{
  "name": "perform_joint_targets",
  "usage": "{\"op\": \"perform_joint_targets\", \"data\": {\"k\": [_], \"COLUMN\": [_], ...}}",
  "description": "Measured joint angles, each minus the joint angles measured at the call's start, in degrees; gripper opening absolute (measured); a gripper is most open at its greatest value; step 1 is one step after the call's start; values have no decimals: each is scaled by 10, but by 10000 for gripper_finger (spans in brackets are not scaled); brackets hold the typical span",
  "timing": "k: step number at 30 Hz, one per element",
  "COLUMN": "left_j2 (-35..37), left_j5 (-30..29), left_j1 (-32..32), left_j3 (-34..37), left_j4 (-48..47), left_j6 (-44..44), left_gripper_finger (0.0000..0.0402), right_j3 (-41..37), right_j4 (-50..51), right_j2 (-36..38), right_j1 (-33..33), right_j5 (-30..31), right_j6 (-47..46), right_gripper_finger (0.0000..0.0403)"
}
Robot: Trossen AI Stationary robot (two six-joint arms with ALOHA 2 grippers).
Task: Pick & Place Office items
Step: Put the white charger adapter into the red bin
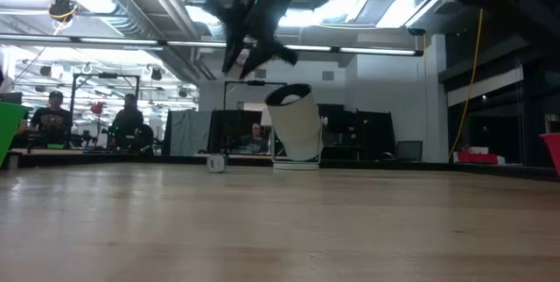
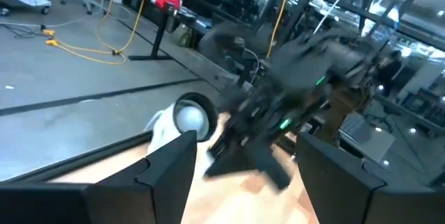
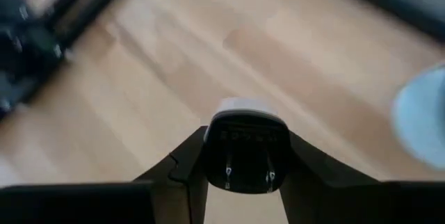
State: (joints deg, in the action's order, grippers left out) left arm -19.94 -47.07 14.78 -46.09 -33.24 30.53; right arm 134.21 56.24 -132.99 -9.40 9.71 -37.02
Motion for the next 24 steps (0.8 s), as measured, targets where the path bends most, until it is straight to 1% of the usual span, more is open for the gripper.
{"op": "perform_joint_targets", "data": {"k": [3, 8, 13, 15, 18, 23, 24], "left_j2": [26, 46, 46, 46, 46, 46, 46], "left_j5": [-15, -22, -14, -15, -18, -18, -18], "left_j1": [0, 0, 0, 0, 0, 0, 0], "left_j3": [0, 0, 0, 0, 0, 0, 0], "left_j4": [-40, -117, -155, -161, -165, -166, -166], "left_j6": [4, 52, 75, 77, 77, 77, 77], "left_gripper_finger": [239, 239, 239, 239, 239, 239, 239], "right_j3": [0, 0, 0, 0, 0, 1, 0], "right_j4": [-2, 2, 9, 30, 101, 326, 350], "right_j2": [39, 110, 202, 236, 283, 328, 330], "right_j1": [1, 19, 46, 58, 79, 131, 144], "right_j5": [17, 30, 13, 9, -1, 10, 13], "right_j6": [11, 30, 45, 40, -2, -102, -124], "right_gripper_finger": [130, 130, 130, 130, 130, 130, 130]}}
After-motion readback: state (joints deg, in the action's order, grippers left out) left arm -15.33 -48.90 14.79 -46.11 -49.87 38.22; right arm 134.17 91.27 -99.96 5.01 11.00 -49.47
